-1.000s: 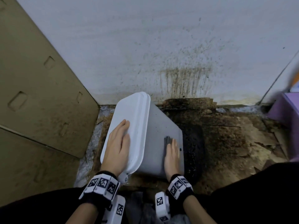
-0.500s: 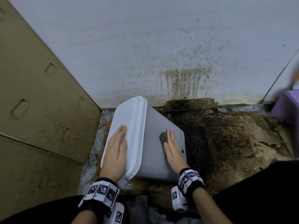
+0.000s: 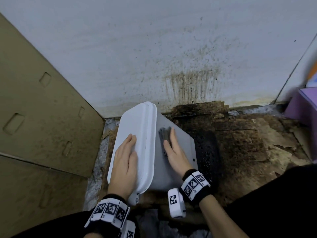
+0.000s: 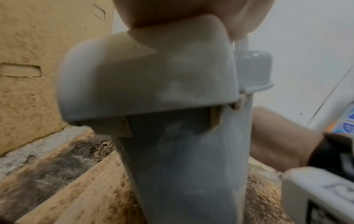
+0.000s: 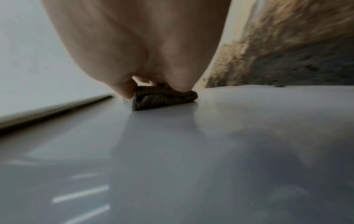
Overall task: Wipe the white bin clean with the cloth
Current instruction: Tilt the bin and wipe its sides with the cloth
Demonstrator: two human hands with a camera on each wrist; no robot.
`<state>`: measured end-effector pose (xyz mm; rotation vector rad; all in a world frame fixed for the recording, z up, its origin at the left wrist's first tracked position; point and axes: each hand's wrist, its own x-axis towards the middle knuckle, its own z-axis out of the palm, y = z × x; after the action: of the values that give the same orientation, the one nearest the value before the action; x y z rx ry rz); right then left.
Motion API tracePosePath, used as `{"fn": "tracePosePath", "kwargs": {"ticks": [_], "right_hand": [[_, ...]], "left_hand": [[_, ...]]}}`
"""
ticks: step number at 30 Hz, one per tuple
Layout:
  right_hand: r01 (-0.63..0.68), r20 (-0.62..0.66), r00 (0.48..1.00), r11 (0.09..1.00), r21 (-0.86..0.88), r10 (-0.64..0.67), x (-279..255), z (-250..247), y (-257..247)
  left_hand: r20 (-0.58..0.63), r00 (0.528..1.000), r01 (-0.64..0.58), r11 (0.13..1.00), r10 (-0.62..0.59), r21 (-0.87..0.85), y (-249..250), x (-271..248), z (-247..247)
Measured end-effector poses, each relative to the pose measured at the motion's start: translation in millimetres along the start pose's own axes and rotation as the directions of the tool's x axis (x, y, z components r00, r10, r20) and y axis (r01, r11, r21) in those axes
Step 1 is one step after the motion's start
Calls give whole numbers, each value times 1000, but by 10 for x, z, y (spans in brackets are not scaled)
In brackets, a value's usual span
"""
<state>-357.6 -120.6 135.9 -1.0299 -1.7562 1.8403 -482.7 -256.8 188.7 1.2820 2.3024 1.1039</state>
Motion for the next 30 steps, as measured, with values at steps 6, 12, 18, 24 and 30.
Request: {"fn": "tracePosePath", "kwargs": {"ticks": [6,12,18,24,30], "right_hand": [[209,109,976,940,-269,-186,112,45,-100],[207,-23,965,816,-540,-260,78,94,-9],[207,-12,973,901,-382,-229,122,78,58],[190,95,981,914,-358,-167,294,-84,223],[-86,28,995,944,-319,100,475,-461,703]], "left_hand": [[0,1000,-5,1000,5,4,-3,-7,-4],[-10,1000,-19,1000,19,-5,16,1,23],[1,999,-38,999,38,6,22,6,30],[-2,1000,2,1000,-2,-30,-46,14,-25],[-4,1000,5,999,-5,-44,7,12,-26]]}}
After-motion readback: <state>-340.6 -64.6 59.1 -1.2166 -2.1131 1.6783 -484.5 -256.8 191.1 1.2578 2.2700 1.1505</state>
